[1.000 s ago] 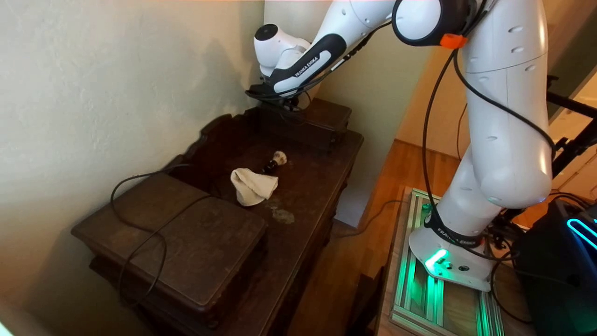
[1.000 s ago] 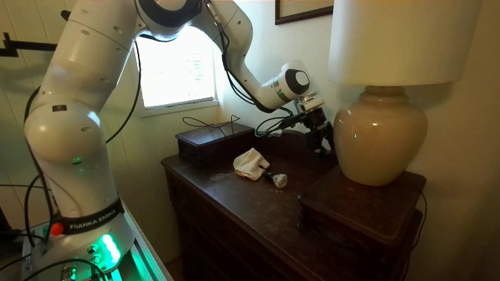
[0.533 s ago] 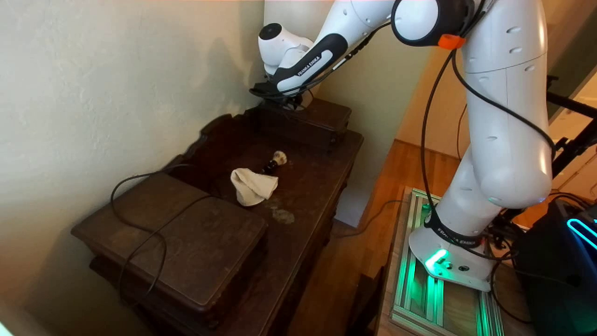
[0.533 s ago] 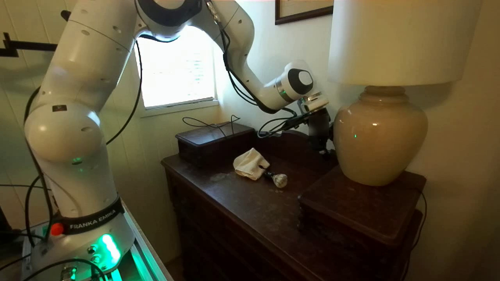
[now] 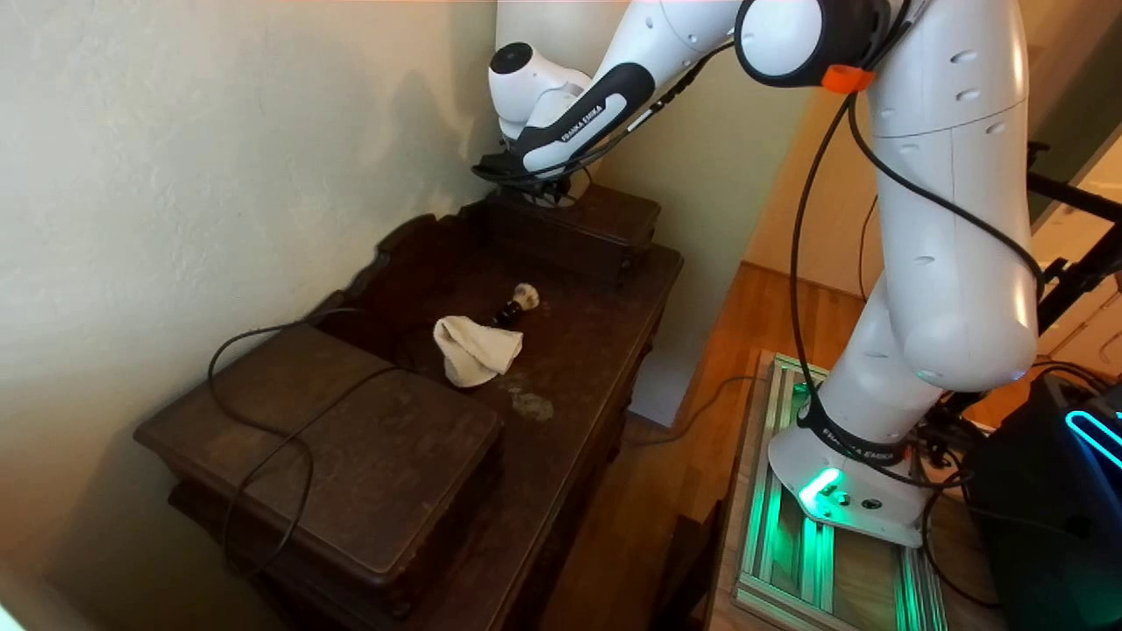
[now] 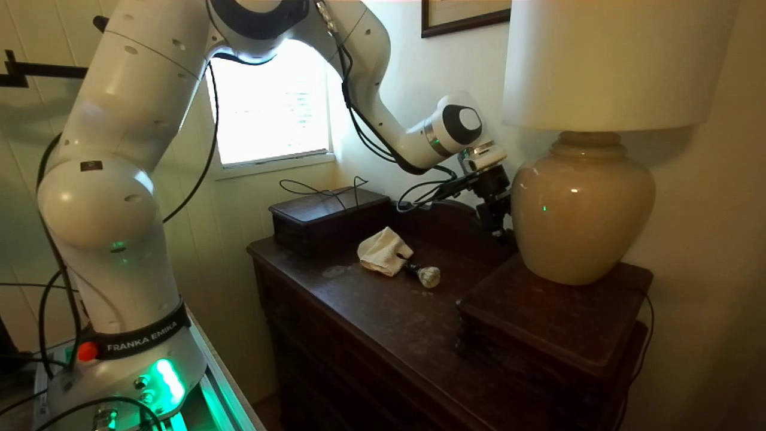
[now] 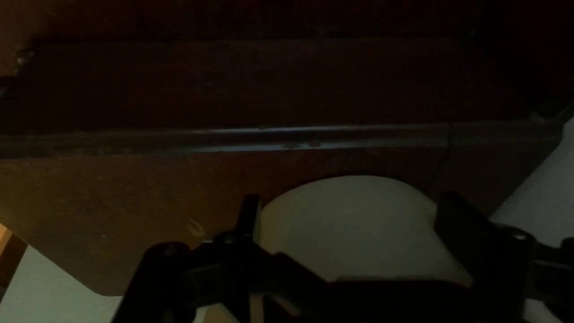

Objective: Move the lamp to the right

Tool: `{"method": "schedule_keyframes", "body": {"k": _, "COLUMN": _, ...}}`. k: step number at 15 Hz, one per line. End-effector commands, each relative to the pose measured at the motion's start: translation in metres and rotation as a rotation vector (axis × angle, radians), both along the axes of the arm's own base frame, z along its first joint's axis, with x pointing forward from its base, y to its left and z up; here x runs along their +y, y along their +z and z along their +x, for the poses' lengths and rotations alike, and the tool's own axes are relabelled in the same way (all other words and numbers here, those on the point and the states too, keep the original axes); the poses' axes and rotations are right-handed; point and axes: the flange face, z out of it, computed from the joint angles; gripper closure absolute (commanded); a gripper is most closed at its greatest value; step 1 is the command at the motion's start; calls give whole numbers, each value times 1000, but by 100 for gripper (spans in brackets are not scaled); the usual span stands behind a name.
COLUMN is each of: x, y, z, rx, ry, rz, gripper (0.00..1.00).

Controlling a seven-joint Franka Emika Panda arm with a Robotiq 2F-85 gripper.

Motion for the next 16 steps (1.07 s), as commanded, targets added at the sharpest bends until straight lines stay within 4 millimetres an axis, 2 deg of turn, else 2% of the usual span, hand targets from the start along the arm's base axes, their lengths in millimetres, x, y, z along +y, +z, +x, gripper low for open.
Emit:
{"method": "schedule_keyframes", "body": {"k": 1, "x": -5, "y": 3, "z": -2, "rx": -6, "ry": 34, "rz": -31, "gripper": 0}}
{"method": "schedule_keyframes", "body": {"k": 16, "x": -12, "y": 5, "z": -8, "rx": 1, "ry": 63, "rz": -73, "gripper": 0}}
